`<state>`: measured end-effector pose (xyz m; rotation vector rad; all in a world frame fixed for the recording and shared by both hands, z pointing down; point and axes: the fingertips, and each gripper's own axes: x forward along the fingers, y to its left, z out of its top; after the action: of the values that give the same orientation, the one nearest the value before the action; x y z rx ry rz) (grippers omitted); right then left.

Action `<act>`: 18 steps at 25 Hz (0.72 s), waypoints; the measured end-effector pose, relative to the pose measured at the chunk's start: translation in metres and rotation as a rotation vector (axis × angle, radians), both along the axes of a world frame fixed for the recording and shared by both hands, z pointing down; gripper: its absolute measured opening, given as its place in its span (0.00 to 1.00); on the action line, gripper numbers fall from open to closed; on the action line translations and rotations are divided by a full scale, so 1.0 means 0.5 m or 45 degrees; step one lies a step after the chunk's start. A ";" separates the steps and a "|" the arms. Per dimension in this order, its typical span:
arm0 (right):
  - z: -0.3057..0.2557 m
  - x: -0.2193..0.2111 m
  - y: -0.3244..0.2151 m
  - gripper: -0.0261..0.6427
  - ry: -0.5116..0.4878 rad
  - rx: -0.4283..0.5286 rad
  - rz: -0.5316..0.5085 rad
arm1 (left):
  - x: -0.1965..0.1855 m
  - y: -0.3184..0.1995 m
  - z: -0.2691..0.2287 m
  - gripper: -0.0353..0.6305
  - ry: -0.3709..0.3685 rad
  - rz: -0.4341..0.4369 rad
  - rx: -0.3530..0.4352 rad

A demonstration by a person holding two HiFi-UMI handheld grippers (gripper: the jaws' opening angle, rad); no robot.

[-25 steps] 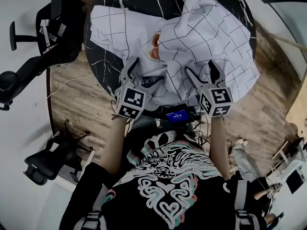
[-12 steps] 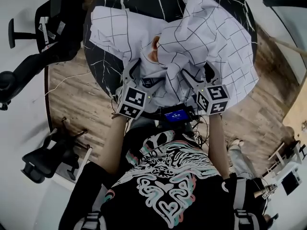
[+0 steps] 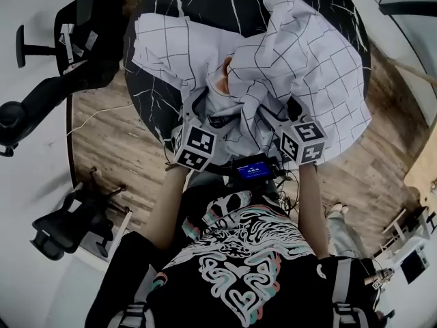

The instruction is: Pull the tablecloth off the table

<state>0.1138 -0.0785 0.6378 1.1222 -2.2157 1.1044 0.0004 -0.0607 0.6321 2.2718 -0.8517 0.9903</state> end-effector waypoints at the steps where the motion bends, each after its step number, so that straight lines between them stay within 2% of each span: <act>1: 0.002 -0.003 0.002 0.55 -0.008 -0.012 -0.005 | 0.002 0.000 0.001 0.76 -0.006 -0.001 0.000; 4: 0.008 -0.008 0.005 0.51 -0.019 -0.039 -0.022 | 0.010 -0.002 0.007 0.76 -0.018 -0.006 -0.002; 10: 0.028 -0.039 0.017 0.35 0.012 -0.056 -0.113 | 0.013 -0.004 0.022 0.74 -0.062 0.011 0.007; 18: 0.045 -0.053 0.021 0.26 0.062 -0.086 -0.174 | 0.022 -0.006 0.037 0.71 -0.101 0.038 -0.042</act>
<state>0.0873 -0.0681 0.6603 0.9446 -2.1652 1.0746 0.0113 -0.0639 0.6504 2.2365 -0.8305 1.1058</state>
